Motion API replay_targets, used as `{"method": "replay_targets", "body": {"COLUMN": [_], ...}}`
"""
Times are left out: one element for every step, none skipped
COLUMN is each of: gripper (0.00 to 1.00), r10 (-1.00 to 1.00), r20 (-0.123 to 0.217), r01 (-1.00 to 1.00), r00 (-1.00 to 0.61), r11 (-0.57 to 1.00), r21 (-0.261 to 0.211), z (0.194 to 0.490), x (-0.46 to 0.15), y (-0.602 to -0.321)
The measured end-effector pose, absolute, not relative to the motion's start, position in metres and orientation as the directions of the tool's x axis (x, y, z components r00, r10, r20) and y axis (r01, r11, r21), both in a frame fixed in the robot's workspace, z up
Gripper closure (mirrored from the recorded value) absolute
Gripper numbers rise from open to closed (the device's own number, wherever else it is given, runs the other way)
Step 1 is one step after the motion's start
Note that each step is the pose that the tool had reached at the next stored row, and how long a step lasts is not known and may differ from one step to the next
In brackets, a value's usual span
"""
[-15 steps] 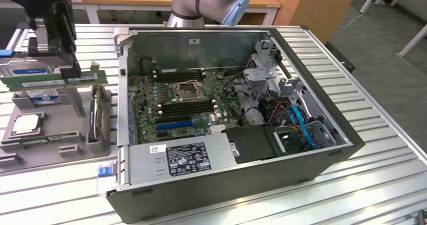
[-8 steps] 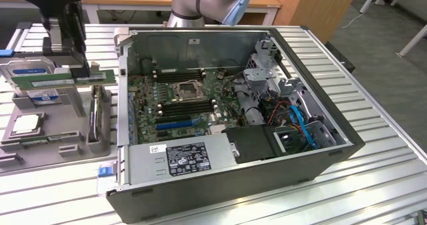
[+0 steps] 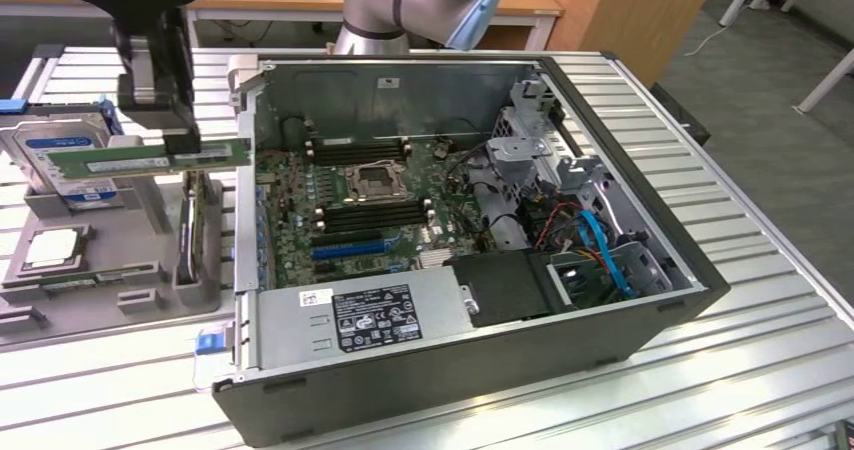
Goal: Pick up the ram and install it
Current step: 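Pick up the ram and move it above insertion slot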
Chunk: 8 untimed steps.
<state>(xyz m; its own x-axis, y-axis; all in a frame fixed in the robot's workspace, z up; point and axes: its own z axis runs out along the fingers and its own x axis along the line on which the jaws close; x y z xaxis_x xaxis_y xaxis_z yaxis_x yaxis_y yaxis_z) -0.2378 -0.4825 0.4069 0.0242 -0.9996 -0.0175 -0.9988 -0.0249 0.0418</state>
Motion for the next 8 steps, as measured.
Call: {"method": "replay_targets", "body": {"gripper": [0.89, 0.89, 0.89, 0.89, 0.89, 0.89, 0.89, 0.89], "r10": [-1.000, -1.000, -1.000, -1.000, -1.000, -1.000, -1.000, -1.000], "r20": [-0.017, -0.017, -0.017, -0.017, -0.017, -0.017, -0.017, -0.017], "r01": [-0.999, -0.999, -0.999, -0.999, -0.999, -0.999, -0.999, -0.999], "r00": [0.024, 0.024, 0.024, 0.024, 0.024, 0.024, 0.024, 0.024], "r11": [-0.025, -0.025, -0.025, -0.025, -0.025, -0.025, -0.025, -0.025], "r21": [0.042, 0.042, 0.042, 0.042, 0.042, 0.042, 0.042, 0.042], "z": [0.407, 0.407, 0.407, 0.407, 0.407, 0.407, 0.407, 0.407], "x": [-0.236, -0.234, -0.233, -0.231, -0.229, -0.225, -0.221, -0.219], "y": [-0.482, -0.483, -0.483, -0.482, -0.483, -0.483, -0.483, -0.483]}}
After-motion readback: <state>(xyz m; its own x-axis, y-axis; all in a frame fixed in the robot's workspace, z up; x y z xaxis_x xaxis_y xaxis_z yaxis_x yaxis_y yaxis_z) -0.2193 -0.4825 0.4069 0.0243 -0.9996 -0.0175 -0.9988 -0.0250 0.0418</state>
